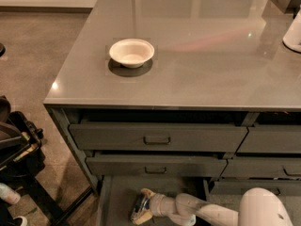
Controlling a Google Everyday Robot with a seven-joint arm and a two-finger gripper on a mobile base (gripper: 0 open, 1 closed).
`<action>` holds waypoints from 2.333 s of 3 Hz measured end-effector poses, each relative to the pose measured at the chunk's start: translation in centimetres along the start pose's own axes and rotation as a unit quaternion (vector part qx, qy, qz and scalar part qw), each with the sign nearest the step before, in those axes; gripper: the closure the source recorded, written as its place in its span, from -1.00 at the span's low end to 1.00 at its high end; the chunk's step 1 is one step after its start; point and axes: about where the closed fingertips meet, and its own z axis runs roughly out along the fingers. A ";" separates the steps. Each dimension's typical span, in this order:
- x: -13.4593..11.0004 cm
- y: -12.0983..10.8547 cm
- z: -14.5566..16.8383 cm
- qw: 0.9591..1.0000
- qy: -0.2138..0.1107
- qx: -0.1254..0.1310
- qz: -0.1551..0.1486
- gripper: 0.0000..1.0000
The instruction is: Pick redbull can from bottom drawer and place on counter
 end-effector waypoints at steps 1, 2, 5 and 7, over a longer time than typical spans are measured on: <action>-0.7 0.1 -4.6 1.000 -0.005 0.008 -0.010 1.00; -1.1 0.2 -10.2 0.999 -0.016 0.028 -0.005 1.00; -2.3 0.2 -15.7 0.996 -0.072 0.043 -0.005 1.00; -11.1 0.9 -20.3 0.992 -0.107 0.048 -0.049 1.00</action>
Offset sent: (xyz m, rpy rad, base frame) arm -0.0625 -0.1410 0.1020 0.0323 -0.0685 -0.1129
